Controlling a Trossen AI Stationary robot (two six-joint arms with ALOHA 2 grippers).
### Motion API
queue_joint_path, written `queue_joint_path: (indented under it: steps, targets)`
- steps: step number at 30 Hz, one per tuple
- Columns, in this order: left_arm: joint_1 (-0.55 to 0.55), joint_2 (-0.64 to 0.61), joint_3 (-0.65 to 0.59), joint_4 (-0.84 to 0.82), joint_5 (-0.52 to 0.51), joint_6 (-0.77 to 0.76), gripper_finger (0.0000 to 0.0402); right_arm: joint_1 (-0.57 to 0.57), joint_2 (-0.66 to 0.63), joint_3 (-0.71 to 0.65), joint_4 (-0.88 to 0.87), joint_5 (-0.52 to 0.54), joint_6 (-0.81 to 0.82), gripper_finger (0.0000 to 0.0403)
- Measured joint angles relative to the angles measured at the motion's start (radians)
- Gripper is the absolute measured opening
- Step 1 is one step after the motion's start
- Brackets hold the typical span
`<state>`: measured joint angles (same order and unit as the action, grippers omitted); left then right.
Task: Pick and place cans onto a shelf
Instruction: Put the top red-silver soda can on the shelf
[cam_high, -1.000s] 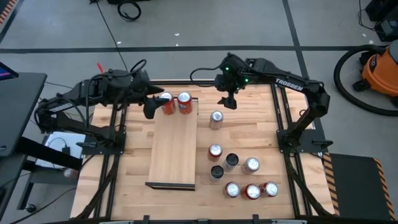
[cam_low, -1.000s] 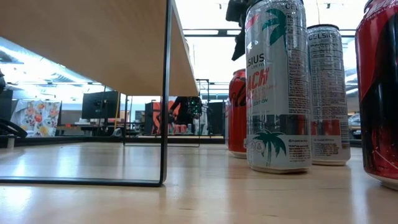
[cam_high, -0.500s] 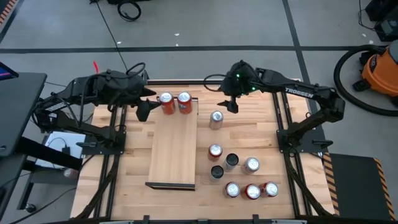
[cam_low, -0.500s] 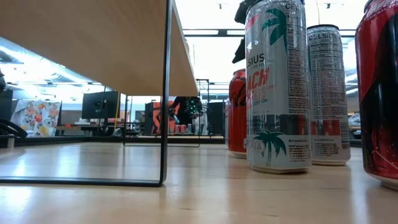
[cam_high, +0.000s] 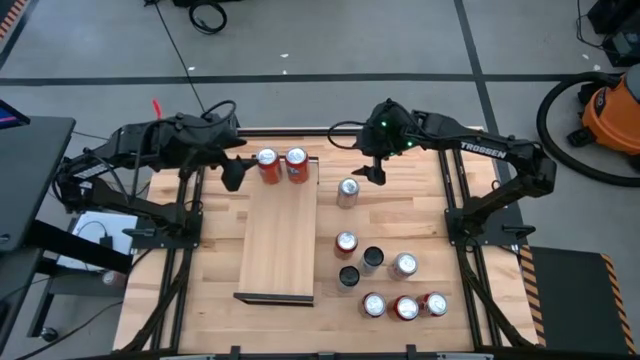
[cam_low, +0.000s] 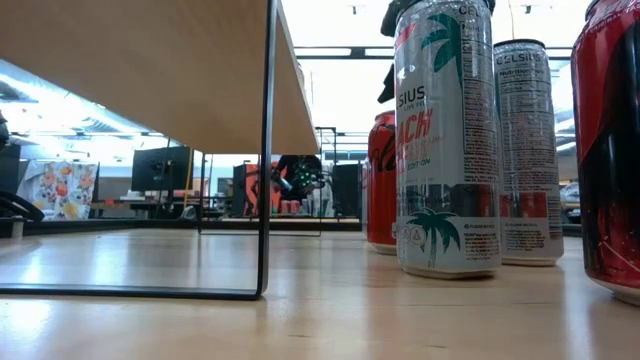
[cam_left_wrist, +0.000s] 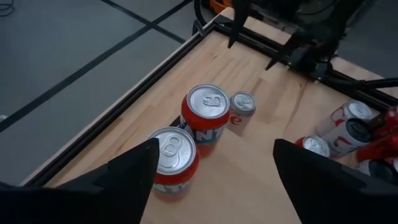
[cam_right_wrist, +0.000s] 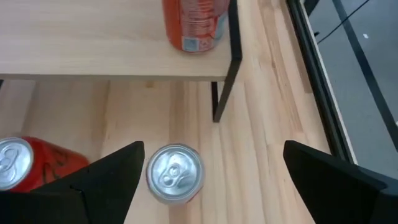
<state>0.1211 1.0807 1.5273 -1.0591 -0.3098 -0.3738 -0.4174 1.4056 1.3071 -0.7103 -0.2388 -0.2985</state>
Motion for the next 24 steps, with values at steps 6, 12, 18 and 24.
queue_joint_path:
  steps: [6,12,18,24]
  targets:
    - [0.000,0.014,0.000,-0.003,-0.006,-0.009,0.0348,0.024,0.017,0.000,-0.005,0.002,0.007,0.0399]
    - [-0.001,0.012,0.000,-0.003,0.017,-0.009,0.0348,0.051,0.046,0.000,0.026,0.008,0.005,0.0399]
    - [-0.001,0.012,0.000,-0.018,0.106,0.001,0.0348,0.052,0.073,0.000,0.002,0.029,0.044,0.0400]
    - [-0.001,0.011,0.000,-0.021,0.122,0.089,0.0348,0.063,0.082,0.000,0.005,0.100,0.071,0.0400]
